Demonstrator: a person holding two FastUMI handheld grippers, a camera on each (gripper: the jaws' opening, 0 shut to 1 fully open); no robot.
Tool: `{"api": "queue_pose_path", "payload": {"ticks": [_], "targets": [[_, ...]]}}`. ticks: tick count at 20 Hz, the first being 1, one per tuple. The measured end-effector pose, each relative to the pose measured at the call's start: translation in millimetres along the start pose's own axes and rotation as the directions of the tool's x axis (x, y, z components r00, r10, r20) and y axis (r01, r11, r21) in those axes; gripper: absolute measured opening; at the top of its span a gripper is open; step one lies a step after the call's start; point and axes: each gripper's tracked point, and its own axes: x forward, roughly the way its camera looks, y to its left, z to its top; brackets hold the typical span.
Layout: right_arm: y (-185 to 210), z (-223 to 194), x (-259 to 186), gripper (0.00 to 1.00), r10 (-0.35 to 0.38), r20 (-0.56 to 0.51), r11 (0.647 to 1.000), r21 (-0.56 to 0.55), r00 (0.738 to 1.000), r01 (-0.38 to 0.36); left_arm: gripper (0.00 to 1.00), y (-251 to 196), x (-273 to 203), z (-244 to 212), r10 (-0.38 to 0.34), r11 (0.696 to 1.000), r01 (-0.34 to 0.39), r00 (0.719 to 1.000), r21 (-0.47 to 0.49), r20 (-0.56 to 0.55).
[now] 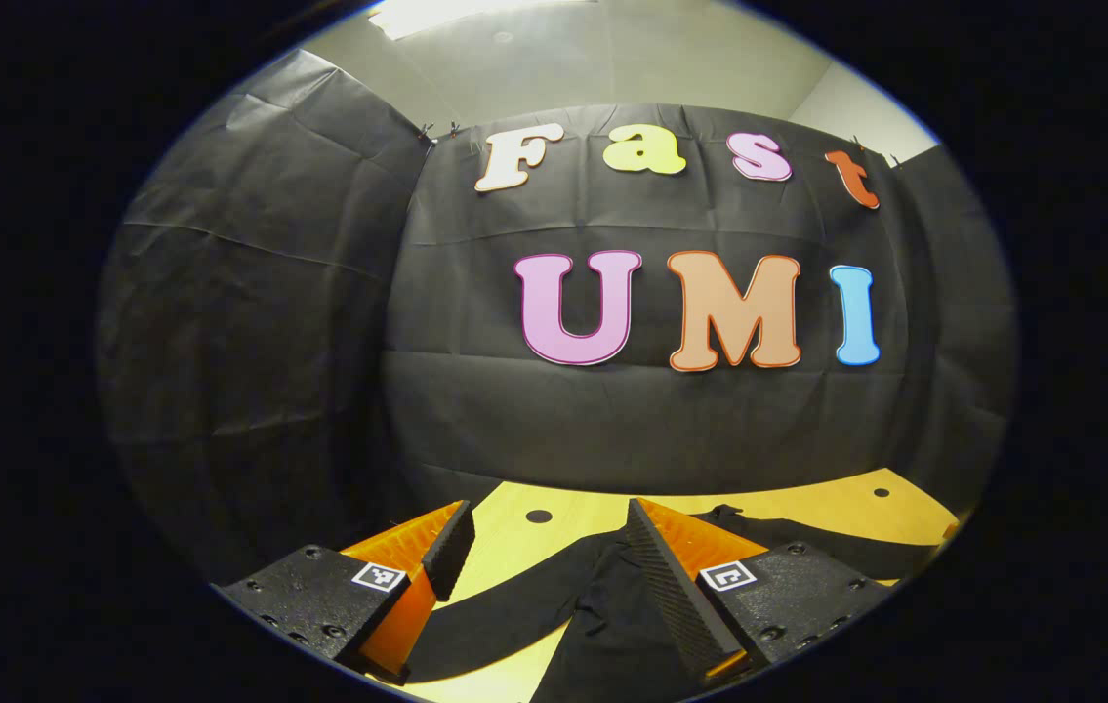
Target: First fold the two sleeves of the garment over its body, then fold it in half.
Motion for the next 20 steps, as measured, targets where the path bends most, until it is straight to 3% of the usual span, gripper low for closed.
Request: {"api": "queue_pose_path", "payload": {"ticks": [4,6,8,13,15,18,20], "targets": [[-14,-31,37,0.99,0.013,-0.125,0.999,0.051,0.992,-0.007,0.92,1,-3,-5,0.020,1.000,-0.020,1.000,-0.010,-0.016],[-19,-45,40,0.94,-0.027,-0.188,1.000,-0.010,0.982,0.026,0.92,3,-4,-8,0.036,0.999,-0.037,0.999,-0.010,-0.029],[-25,-40,50,0.99,-0.041,-0.130,0.996,-0.087,0.991,0.029,0.92,0,-3,-8,0.039,0.999,-0.039,0.999,-0.017,-0.031],[-16,-37,54,0.96,-0.007,-0.090,1.000,-0.029,0.996,0.004,0.93,-11,-1,-13,0.023,0.998,-0.025,0.999,-0.055,-0.039],[-7,-41,55,0.61,0.020,-0.098,0.999,-0.041,0.995,-0.024,0.93,-10,-2,-16,0.022,0.997,-0.025,0.999,-0.067,-0.045],[0,-41,55,0.20,0.040,-0.113,0.998,-0.047,0.993,-0.046,0.92,-4,-3,-15,0.032,0.997,-0.035,0.999,-0.070,-0.044],[2,-39,55,0.14,0.038,-0.130,0.999,-0.028,0.991,-0.042,0.92,3,-6,-17,0.039,0.997,-0.042,0.998,-0.071,-0.044]]}}
